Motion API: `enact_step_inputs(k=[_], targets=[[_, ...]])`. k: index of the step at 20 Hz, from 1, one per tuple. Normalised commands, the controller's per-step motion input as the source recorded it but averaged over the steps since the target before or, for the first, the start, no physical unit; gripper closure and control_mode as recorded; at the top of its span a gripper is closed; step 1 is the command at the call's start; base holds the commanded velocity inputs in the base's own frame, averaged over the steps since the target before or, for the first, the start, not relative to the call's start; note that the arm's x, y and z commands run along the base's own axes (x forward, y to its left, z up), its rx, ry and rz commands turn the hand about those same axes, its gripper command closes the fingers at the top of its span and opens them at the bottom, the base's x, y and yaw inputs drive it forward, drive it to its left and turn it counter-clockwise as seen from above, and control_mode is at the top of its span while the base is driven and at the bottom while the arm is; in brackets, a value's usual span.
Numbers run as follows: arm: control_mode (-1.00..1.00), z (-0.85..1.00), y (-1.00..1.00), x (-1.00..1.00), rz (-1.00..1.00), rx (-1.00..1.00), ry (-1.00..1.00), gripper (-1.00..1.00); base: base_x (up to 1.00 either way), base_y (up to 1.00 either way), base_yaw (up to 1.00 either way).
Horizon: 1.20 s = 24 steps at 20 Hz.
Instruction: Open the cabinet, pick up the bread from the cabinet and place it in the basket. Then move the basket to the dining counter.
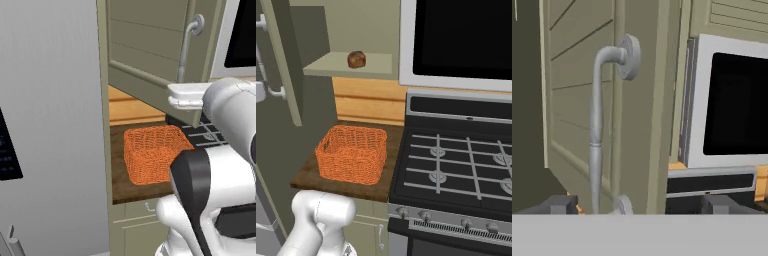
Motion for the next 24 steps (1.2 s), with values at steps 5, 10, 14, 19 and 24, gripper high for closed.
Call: enact_step_inputs(k=[5,10,14,19,24], targets=[[-1.0,0.29,-1.0,-0.23,0.07,0.01,0.01,-1.0,0.0,0.0,0.0],[-1.0,0.03,-1.0,0.26,0.29,0.04,0.01,-1.0,0.0,0.0,0.0],[-1.0,-0.14,-0.76,0.84,0.51,0.04,0.0,-1.0,0.0,0.0,0.0],[-1.0,-0.48,-0.33,0.89,0.54,0.02,0.0,-1.0,0.0,0.0,0.0],[-1.0,-0.5,0.64,1.0,0.3,0.0,0.02,-1.0,0.0,0.0,0.0]])
